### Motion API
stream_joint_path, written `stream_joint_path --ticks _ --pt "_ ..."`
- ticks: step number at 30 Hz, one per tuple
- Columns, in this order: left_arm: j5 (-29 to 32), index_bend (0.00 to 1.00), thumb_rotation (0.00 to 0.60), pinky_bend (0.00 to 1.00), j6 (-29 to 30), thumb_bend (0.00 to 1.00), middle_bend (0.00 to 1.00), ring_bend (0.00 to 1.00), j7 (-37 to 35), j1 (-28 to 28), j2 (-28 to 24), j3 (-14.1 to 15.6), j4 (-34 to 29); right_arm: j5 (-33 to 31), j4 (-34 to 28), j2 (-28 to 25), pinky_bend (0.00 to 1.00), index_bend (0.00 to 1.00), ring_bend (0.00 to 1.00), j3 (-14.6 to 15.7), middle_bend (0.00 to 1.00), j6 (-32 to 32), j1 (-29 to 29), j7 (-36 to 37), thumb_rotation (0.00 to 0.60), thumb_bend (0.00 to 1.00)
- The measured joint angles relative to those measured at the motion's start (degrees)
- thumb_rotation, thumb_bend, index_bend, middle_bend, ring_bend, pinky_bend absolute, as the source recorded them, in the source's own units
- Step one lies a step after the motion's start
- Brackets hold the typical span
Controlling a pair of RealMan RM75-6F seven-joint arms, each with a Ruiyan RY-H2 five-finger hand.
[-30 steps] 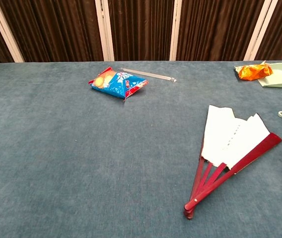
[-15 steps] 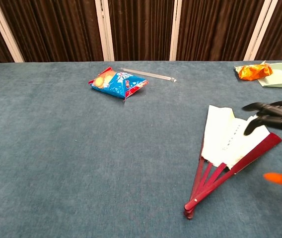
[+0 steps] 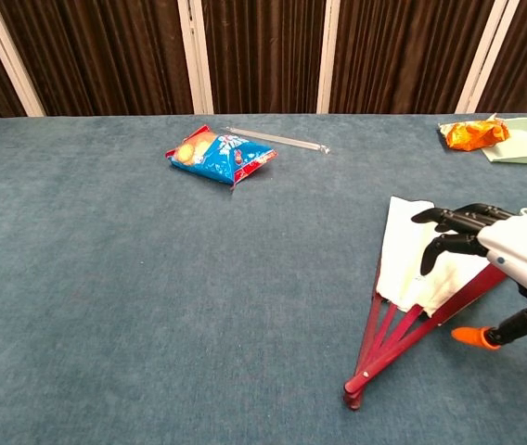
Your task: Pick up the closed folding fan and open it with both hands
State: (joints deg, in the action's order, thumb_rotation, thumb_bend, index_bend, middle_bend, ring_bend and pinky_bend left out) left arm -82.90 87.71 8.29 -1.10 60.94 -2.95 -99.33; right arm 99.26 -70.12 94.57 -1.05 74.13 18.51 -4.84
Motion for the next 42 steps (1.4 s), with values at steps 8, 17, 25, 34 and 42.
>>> stream_joint_path --ticks 8,17,25,34,42 --pt "0.68 0.02 0.6 0.0 -0.45 0.47 0.0 0.0 1.65 -0.34 0.65 -0.15 -0.02 -1.35 4.06 1.22 0.12 0.43 0.19 -0.12 0.12 -0.6 0.91 2.56 0.6 0.19" --pt "1.03 0.02 0.6 0.0 -0.61 0.47 0.0 0.0 3.52 -0.58 1.34 -0.18 -0.33 -1.69 7.52 1.97 0.13 0.44 0.19 0.21 0.12 -0.39 1.81 5.19 0.6 0.28" --pt "1.38 0.02 0.6 0.0 -0.7 0.47 0.0 0.0 4.62 -0.73 1.8 -0.24 -0.4 -2.02 9.5 2.48 0.13 0.45 0.19 0.67 0.12 -0.37 2.31 6.18 0.6 0.29" --pt "1.62 0.02 0.6 0.0 -0.64 0.47 0.0 0.0 5.07 -0.79 2.02 -0.3 -0.42 -2.3 11.73 3.13 0.13 0.45 0.19 1.44 0.12 -0.08 2.49 7.3 0.6 0.29" --pt "1.5 0.02 0.6 0.0 -0.79 0.47 0.0 0.0 5.56 -0.94 2.28 -0.14 -0.45 -2.38 13.57 3.44 0.13 0.46 0.19 2.12 0.12 0.47 2.53 8.85 0.6 0.3"
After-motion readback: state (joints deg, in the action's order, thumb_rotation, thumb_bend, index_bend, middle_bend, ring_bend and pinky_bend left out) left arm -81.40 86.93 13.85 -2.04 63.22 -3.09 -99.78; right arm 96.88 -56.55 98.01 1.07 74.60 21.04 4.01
